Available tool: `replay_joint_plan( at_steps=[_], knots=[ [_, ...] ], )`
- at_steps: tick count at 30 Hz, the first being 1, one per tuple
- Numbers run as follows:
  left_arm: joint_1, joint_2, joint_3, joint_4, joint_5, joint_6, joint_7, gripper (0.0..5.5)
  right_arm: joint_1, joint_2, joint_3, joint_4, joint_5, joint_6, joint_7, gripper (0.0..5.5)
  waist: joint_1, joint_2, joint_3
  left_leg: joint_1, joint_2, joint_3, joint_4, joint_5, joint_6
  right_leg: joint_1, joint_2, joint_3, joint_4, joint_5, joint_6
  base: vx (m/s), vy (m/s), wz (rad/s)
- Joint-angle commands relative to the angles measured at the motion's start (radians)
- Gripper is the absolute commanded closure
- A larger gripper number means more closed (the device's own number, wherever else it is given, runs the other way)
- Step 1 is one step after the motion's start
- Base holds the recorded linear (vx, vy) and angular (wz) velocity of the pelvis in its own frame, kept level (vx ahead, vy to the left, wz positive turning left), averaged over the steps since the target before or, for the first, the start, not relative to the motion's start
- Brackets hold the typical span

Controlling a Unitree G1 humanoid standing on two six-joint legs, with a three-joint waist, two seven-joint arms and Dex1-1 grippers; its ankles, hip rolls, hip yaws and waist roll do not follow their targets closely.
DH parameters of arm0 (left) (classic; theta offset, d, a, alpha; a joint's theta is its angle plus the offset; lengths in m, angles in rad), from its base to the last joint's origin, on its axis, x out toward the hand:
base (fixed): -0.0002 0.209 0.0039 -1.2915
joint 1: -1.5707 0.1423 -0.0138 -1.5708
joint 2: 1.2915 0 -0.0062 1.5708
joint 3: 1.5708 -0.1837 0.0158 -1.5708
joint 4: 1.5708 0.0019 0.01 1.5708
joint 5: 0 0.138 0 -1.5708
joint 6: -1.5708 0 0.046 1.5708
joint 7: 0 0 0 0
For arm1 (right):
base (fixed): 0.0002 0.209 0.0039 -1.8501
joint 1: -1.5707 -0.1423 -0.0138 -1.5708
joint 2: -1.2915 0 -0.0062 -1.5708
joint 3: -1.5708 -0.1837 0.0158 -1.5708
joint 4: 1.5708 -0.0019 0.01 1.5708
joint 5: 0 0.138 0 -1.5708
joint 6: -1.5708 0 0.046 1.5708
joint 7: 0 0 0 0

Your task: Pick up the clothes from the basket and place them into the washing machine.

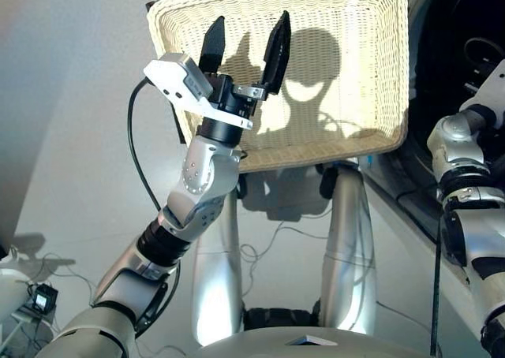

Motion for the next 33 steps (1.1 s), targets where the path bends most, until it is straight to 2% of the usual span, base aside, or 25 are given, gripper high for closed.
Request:
replay_joint_plan(
  at_steps=[1, 11, 12, 13, 23, 27, 33],
  knots=[
    [0.003, -0.003, 0.003, -0.133, 0.012, -0.061, -0.017, 0.00, -0.109, -0.263, 0.064, 0.026, 0.078, -0.016, 0.016, 5.50, -0.002, 0.036, -0.017, 0.044, 0.031, 0.003, -0.052, 0.028, -0.030, 0.077, 0.004, 0.011, 0.001, -0.069, 0.064, 0.000, 0.000, 0.000],
    [0.004, 0.005, 0.009, -0.138, 0.015, -0.060, -0.008, 0.00, -0.174, -0.298, 0.118, 0.053, 0.150, -0.016, 0.067, 5.50, -0.002, 0.033, -0.017, 0.054, 0.029, 0.009, -0.061, 0.028, -0.030, 0.088, 0.004, 0.014, -0.012, -0.066, 0.064, 0.000, 0.000, 0.000],
    [0.004, 0.007, 0.008, -0.139, 0.014, -0.062, -0.008, 0.00, -0.176, -0.297, 0.125, 0.056, 0.150, -0.012, 0.073, 4.05, -0.002, 0.033, -0.017, 0.054, 0.029, 0.009, -0.061, 0.028, -0.030, 0.088, 0.003, 0.014, -0.013, -0.066, 0.064, 0.000, 0.000, 0.000],
    [0.005, 0.007, 0.009, -0.140, 0.014, -0.061, -0.008, 0.00, -0.173, -0.295, 0.127, 0.059, 0.147, -0.008, 0.078, 0.00, -0.002, 0.033, -0.017, 0.054, 0.029, 0.009, -0.063, 0.029, -0.031, 0.089, 0.003, 0.014, -0.014, -0.066, 0.064, 0.000, 0.000, 0.000],
    [-0.004, -0.011, 0.022, -0.133, 0.019, -0.067, -0.002, 0.00, -0.115, -0.202, 0.109, -0.101, 0.110, -0.062, 0.079, 0.00, -0.013, 0.029, -0.017, 0.052, 0.031, 0.012, -0.062, 0.030, -0.032, 0.086, 0.007, 0.016, -0.017, -0.066, 0.061, 0.000, 0.000, 0.000],
    [0.008, -0.023, 0.033, -0.124, 0.017, -0.066, -0.011, 0.00, -0.026, -0.129, 0.067, -0.299, 0.049, -0.114, 0.035, 0.00, -0.018, 0.026, -0.017, 0.055, 0.030, 0.013, -0.071, 0.033, -0.032, 0.087, 0.009, 0.016, -0.026, -0.064, 0.060, 0.000, 0.000, 0.000],
    [0.010, -0.038, 0.049, -0.102, 0.022, -0.067, -0.015, 0.00, 0.134, -0.002, 0.018, -0.578, -0.125, -0.140, -0.005, 0.00, -0.023, 0.025, -0.017, 0.050, 0.027, 0.013, -0.067, 0.036, -0.027, 0.084, 0.017, 0.017, -0.025, -0.064, 0.058, 0.000, 0.000, 0.000]
  ],
)
